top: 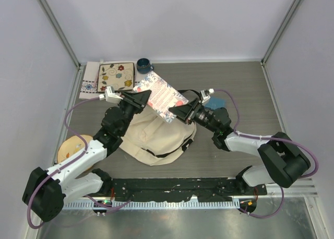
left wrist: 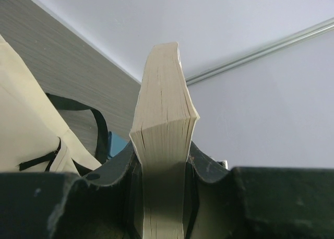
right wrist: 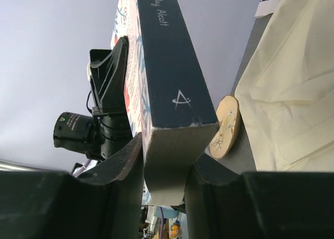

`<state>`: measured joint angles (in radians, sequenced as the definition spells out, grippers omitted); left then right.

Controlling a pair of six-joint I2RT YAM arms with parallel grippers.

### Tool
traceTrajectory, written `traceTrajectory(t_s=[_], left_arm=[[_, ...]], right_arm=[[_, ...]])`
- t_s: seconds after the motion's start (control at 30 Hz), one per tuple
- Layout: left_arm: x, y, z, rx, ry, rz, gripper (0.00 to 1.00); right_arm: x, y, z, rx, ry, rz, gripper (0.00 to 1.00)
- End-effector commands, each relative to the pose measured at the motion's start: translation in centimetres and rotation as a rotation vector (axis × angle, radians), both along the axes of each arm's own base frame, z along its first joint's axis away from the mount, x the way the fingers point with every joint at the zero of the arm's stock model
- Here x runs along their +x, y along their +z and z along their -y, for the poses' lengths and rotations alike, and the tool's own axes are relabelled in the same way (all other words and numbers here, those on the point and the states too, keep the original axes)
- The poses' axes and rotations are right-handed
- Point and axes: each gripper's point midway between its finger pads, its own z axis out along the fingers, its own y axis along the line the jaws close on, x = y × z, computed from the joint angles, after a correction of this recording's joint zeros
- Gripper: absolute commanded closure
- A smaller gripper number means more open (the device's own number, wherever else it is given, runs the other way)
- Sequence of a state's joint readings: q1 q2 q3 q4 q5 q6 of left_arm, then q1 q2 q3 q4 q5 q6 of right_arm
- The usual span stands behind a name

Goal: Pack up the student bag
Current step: Pick up the book from the center of the board.

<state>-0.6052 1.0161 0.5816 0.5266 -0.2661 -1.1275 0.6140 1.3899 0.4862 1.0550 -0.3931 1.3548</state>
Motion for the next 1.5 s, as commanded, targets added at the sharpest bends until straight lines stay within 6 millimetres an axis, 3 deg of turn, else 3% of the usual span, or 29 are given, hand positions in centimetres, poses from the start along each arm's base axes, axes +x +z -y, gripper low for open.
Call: traceTrajectory(t_s=[0.0, 0.07, 0.1, 0.2, 0.57, 0.83, 0.93, 0.97, 1.0, 1.07, 1.1, 1.17, 1.37, 1.4, 1.47], left_arm=[[-1.1, 4.0, 0.3, -0.093, -0.045, 0.103, 1.0], [-1.2, 3.9, 0.6, -0.099, -0.058, 0.098, 1.0], [-1.2, 3.6, 0.6, -0.097, -0.061, 0.094, 1.0], [-1.3, 3.5, 0.7, -0.108, -0.068, 0.09, 1.0], [-1.5, 2.9, 1.0, -0.136, -0.092, 0.079, 1.0], [-1.8, 1.9, 1.0, -0.135, -0.099, 0.061, 1.0], [-1.9, 1.6, 1.3, -0.122, -0.115, 0.058, 1.0], [-2.0, 1.7, 1.4, -0.116, -0.12, 0.059, 0.96], [-2.0, 1.5, 1.5, -0.106, -0.127, 0.056, 0.75], [-2.2, 1.2, 1.8, -0.066, -0.144, 0.049, 0.47], [-2.2, 1.4, 2.0, -0.053, -0.153, 0.053, 0.21], [-2.5, 0.5, 2.2, 0.022, -0.171, 0.022, 0.01], [-2.9, -1.8, 1.1, 0.197, -0.147, -0.058, 0.0], [-3.1, -1.6, 0.5, 0.203, -0.13, -0.051, 0.0], [-3.3, -2.2, -0.2, 0.225, -0.106, -0.063, 0.0]], right_arm=[[-0.3, 5.2, 0.2, 0.085, -0.019, 0.18, 0.66], [-0.3, 5.7, 0.3, 0.084, -0.025, 0.198, 0.62], [-0.2, 5.9, 0.3, 0.077, -0.029, 0.212, 0.54], [0.1, 6.3, 0.3, 0.059, -0.045, 0.231, 0.43], [1.2, 6.9, 0.6, 0.045, -0.111, 0.245, 0.39], [1.1, 7.4, 0.8, 0.071, -0.117, 0.256, 0.58], [1.0, 7.5, 0.9, 0.069, -0.117, 0.261, 0.74], [0.9, 7.7, 0.9, 0.07, -0.116, 0.268, 0.84], [0.9, 7.6, 1.0, 0.064, -0.117, 0.269, 0.85], [0.9, 7.6, 1.1, 0.049, -0.125, 0.275, 0.88], [0.9, 7.4, 1.3, 0.024, -0.138, 0.282, 0.88], [1.1, 7.2, 1.7, -0.004, -0.166, 0.283, 0.89], [1.6, 6.2, 4.0, -0.174, -0.295, 0.294, 0.94], [1.8, 5.3, 4.4, -0.212, -0.311, 0.269, 0.96], [1.6, 5.7, 5.5, -0.24, -0.357, 0.286, 0.99]])
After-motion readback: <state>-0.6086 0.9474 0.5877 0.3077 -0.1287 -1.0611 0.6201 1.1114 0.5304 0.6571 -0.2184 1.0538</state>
